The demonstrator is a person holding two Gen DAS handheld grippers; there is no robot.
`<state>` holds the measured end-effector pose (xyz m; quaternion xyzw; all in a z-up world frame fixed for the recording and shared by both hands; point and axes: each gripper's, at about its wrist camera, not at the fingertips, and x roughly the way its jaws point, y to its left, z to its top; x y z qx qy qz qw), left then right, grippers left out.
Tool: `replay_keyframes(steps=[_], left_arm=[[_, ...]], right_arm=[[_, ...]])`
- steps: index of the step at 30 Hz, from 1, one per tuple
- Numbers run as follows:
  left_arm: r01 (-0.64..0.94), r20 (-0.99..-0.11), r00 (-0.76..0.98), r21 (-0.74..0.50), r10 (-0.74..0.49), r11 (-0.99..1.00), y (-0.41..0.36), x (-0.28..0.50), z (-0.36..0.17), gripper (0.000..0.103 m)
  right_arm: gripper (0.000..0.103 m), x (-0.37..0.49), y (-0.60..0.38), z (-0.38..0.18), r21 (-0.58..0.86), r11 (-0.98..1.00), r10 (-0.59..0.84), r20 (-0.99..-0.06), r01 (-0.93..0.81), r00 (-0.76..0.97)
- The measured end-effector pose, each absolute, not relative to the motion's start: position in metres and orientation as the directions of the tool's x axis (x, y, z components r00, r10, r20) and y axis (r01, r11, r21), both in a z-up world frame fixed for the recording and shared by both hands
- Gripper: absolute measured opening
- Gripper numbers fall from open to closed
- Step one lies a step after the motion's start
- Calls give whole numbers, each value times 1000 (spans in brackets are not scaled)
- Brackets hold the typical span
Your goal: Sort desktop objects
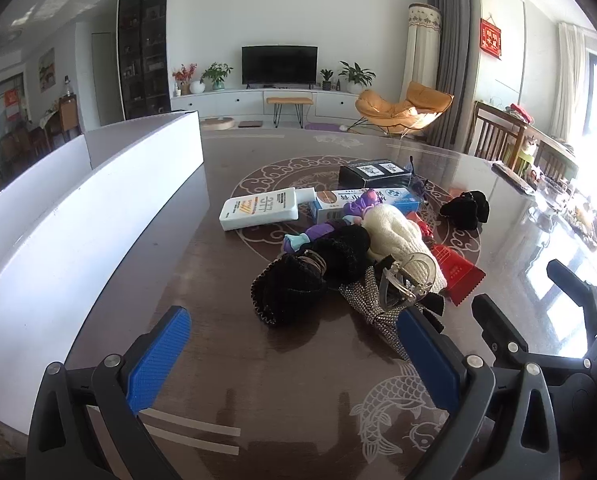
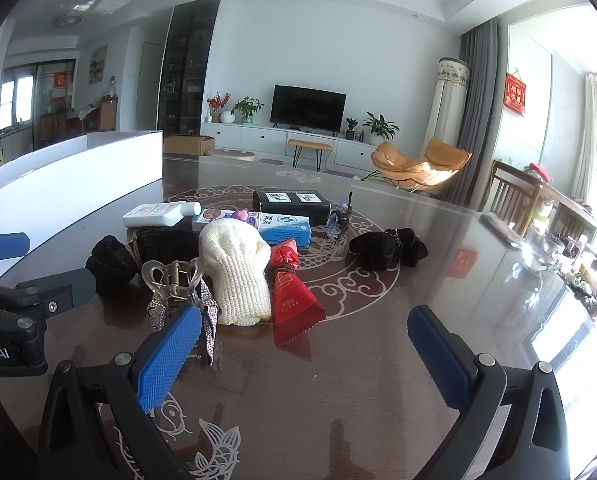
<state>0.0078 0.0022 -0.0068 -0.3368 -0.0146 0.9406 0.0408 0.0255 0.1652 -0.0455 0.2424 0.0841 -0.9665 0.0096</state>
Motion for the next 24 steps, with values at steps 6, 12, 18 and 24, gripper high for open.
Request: replay_keyframes(steps=[6,12,18,24], left_arm=[[-29,-579,-808,-149,111,-988,-16,11,0,103],[-41,-598,-785,-213,164,-976,-19,6,-6,103],[-36,-595,-796,-140,113,-990,-9,6,-5,103],[-14,-601,-791,-164,111,-986,-16,3,-7,103]], right_arm=[[103,25,166,-46,-154,-987,31,-473,48,-880],[103,21,163,-48,-163,-984,25,-496,65,-868],[103,17,165,-51,-152,-987,27,-516,60,-856],[103,14,157,-55,-180,-980,26,-539,85,-842]])
